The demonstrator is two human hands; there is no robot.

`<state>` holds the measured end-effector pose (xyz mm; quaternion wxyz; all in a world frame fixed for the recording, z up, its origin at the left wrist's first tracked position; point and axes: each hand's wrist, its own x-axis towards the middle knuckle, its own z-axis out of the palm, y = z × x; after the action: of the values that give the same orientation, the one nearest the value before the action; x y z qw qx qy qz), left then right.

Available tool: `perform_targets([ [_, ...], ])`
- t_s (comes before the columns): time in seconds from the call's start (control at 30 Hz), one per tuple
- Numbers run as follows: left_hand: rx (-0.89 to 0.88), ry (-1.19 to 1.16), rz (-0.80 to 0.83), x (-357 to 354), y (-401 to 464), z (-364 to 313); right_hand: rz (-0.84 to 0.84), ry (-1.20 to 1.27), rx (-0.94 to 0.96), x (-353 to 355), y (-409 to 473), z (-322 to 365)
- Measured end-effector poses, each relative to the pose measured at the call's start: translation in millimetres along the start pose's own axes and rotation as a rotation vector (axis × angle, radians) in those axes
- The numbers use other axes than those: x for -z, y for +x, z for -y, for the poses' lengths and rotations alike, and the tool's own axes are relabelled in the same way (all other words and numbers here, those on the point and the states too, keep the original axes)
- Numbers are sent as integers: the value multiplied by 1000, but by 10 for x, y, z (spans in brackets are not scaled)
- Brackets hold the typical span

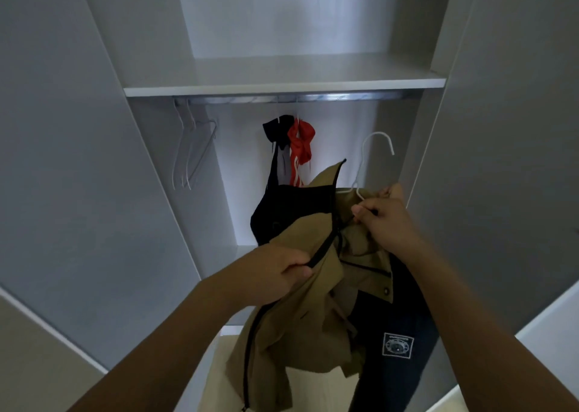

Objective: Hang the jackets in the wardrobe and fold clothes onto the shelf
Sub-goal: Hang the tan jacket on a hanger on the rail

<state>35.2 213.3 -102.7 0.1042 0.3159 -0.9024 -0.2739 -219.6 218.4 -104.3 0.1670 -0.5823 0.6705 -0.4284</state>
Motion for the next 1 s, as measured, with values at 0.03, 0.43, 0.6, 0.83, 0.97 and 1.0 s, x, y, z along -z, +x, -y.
perform_targets([
  [0.03, -3, 29, 19, 15, -65, 21, -4, -15, 6, 15, 22, -12],
  [0.43, 228, -297, -206, -63, 199, 219, 193, 39, 55, -21, 77, 671],
  [0.6, 175, -478, -480, -241, 589, 108, 308, -101, 125, 78, 76, 772],
  [0.83, -49, -513, -719, -221, 656, -177, 472, -204, 11, 420, 127, 633],
  [0.97, -78, -498, -677, -254, 667, -221, 472, 34, -126, 491, 69, 581],
  [1.0, -62, -475, -664, -273, 660, -205, 455, 93, -161, 485, 61, 566],
])
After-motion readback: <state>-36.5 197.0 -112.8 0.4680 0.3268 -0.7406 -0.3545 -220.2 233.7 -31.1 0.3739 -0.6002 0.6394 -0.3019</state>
